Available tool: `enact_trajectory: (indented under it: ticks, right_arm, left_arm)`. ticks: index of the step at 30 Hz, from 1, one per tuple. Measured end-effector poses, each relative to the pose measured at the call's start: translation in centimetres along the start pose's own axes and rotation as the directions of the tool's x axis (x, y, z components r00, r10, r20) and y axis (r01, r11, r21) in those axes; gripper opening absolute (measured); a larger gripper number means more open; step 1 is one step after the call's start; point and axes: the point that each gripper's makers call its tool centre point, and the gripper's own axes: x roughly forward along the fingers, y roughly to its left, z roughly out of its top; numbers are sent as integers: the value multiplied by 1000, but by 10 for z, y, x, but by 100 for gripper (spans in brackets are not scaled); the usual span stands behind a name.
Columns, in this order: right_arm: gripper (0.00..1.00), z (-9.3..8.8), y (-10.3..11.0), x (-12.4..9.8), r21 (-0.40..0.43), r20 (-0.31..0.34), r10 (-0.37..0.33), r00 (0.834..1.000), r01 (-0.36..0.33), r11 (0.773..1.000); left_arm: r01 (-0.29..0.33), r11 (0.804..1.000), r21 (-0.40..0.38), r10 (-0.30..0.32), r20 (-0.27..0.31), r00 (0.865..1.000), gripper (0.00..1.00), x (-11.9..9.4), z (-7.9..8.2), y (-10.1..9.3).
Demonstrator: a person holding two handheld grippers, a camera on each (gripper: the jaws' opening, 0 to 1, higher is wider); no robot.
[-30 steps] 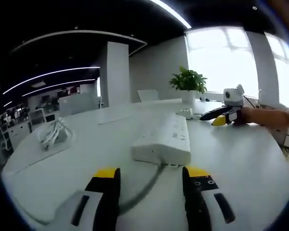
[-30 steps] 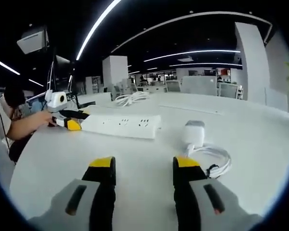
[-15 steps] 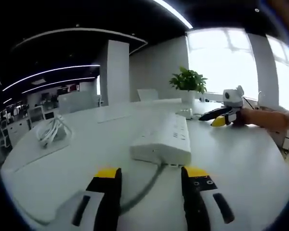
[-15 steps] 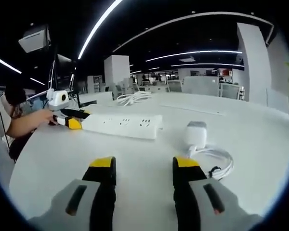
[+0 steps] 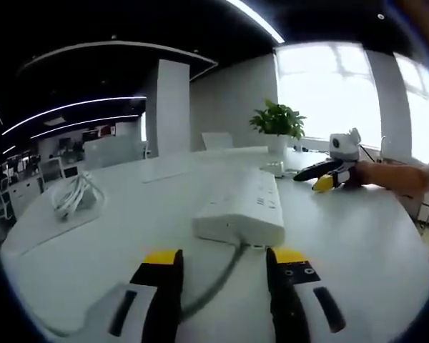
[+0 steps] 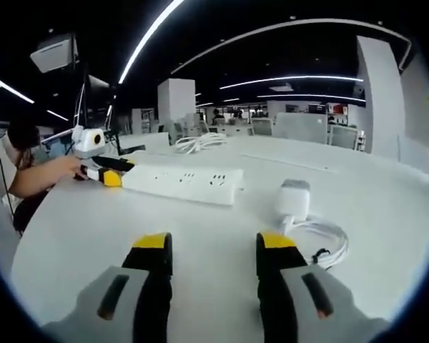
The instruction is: Straighten the power strip on the desk, plug the charger into it
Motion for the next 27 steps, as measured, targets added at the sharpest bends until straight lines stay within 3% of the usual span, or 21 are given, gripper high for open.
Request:
enact_trajectory:
  ticks: [14, 27]
  right_arm:
    - [45, 1, -4, 6, -21, -4, 12, 1000, -12, 1000]
    - [45, 2, -4, 16, -39, -13, 14, 1000, -15, 999]
  left_arm:
    - [-9, 1000, 2, 9, 3, 1000, 47, 0, 0, 0]
    - [39, 998, 39, -40, 26, 999, 39, 3, 3, -9]
